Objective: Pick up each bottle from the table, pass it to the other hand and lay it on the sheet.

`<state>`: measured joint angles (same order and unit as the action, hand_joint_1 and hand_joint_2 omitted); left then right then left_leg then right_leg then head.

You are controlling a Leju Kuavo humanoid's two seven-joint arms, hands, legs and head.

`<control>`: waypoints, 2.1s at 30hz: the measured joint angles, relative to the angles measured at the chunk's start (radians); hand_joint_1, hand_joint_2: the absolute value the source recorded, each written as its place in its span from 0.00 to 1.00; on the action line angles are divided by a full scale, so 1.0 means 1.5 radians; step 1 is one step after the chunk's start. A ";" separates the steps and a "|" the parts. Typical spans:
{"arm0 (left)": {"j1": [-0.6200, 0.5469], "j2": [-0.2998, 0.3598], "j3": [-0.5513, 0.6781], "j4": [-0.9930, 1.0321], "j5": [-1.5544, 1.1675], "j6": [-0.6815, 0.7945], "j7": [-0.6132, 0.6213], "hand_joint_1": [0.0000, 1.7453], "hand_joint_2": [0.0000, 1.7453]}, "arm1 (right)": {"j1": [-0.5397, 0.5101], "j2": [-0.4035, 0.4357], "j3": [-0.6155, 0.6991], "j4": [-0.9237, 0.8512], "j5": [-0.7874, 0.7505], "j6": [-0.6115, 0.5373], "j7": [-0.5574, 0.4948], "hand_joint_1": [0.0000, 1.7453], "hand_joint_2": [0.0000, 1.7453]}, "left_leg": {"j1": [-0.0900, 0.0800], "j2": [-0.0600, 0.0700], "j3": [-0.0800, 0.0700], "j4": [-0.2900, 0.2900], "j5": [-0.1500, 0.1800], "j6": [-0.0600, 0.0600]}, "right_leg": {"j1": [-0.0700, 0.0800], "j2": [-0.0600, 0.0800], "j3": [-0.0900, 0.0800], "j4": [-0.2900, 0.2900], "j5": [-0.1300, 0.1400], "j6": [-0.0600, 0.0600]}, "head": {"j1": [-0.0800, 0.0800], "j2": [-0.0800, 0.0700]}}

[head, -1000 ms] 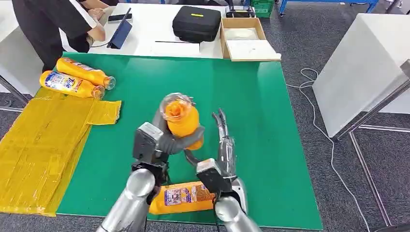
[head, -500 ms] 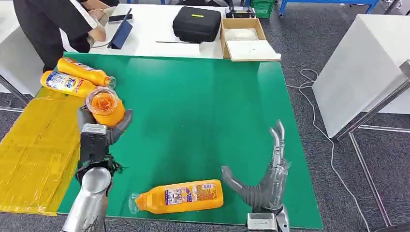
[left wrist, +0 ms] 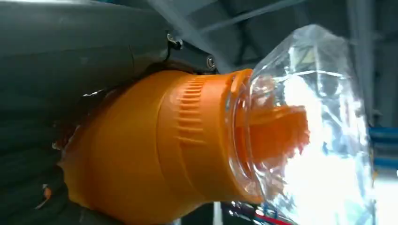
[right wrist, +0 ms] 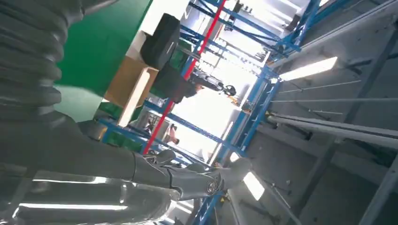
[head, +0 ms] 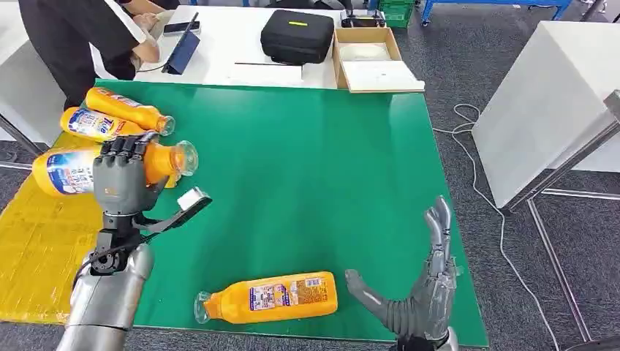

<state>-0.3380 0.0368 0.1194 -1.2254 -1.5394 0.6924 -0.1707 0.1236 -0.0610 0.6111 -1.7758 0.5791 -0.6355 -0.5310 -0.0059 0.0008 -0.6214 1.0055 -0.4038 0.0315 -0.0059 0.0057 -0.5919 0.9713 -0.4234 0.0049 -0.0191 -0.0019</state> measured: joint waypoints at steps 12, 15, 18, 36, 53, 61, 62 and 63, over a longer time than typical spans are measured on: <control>-0.117 0.185 -0.477 0.199 -0.022 0.002 0.393 1.00 1.00 | -0.003 -0.029 0.000 0.003 -0.015 -0.003 0.004 0.00 1.00 | 0.000 0.004 -0.001 0.000 0.001 -0.001 | 0.000 0.004 0.000 0.001 0.001 0.000 | 0.000 0.000; -0.128 0.205 -0.525 0.219 -0.021 0.002 0.392 1.00 1.00 | -0.003 -0.032 0.000 0.003 -0.016 -0.003 0.005 0.00 1.00 | 0.000 0.004 -0.001 0.000 0.001 -0.001 | 0.000 0.004 -0.002 0.001 0.001 -0.001 | 0.000 0.000; -0.134 0.215 -0.550 0.230 -0.021 0.002 0.391 1.00 1.00 | -0.003 -0.034 0.000 0.004 -0.016 -0.003 0.004 0.00 1.00 | 0.000 0.003 -0.001 0.000 0.001 -0.001 | 0.000 0.003 -0.002 0.001 0.000 -0.001 | 0.000 0.000; -0.095 0.242 -0.459 0.357 -0.015 0.002 0.202 1.00 1.00 | -0.023 -0.019 -0.011 0.040 -0.009 0.061 0.007 0.00 1.00 | 0.002 0.004 -0.001 0.000 0.001 -0.002 | 0.000 0.003 -0.002 0.001 0.001 -0.002 | 0.000 0.000; -0.079 0.226 -0.169 0.434 0.050 0.003 0.106 1.00 1.00 | -0.042 0.006 -0.019 0.088 -0.006 0.087 0.011 0.00 1.00 | 0.002 0.004 -0.001 0.000 0.001 -0.002 | 0.000 0.003 -0.002 0.001 0.001 -0.002 | 0.000 0.000; -0.080 0.219 -0.083 0.445 0.069 0.003 0.060 1.00 1.00 | -0.042 0.011 -0.022 0.098 -0.007 0.105 0.006 0.00 1.00 | 0.002 0.004 -0.001 0.000 0.001 -0.002 | 0.000 0.004 -0.002 0.001 0.001 -0.003 | 0.000 0.000; -0.080 0.218 -0.071 0.448 0.073 0.003 0.052 0.82 1.00 | -0.042 0.012 -0.022 0.100 -0.007 0.107 0.005 0.00 1.00 | 0.002 0.004 -0.001 0.000 0.001 -0.002 | 0.000 0.004 -0.002 0.001 0.001 -0.003 | 0.000 0.000; -0.080 0.218 -0.060 0.449 0.077 0.003 0.045 0.00 1.00 | -0.042 0.013 -0.022 0.102 -0.007 0.109 0.005 0.00 1.00 | 0.002 0.004 -0.001 0.000 0.001 -0.002 | 0.000 0.004 -0.002 0.001 0.001 -0.003 | 0.000 0.000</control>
<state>-0.4576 0.3635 0.0294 -0.5512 -1.4233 0.6973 -0.1027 0.0602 -0.0416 0.5776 -1.6228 0.5684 -0.4723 -0.5241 -0.0027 0.0073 -0.6232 1.0054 -0.4017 0.0279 -0.0056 0.0112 -0.5952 0.9734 -0.4213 0.0011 -0.0187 -0.0019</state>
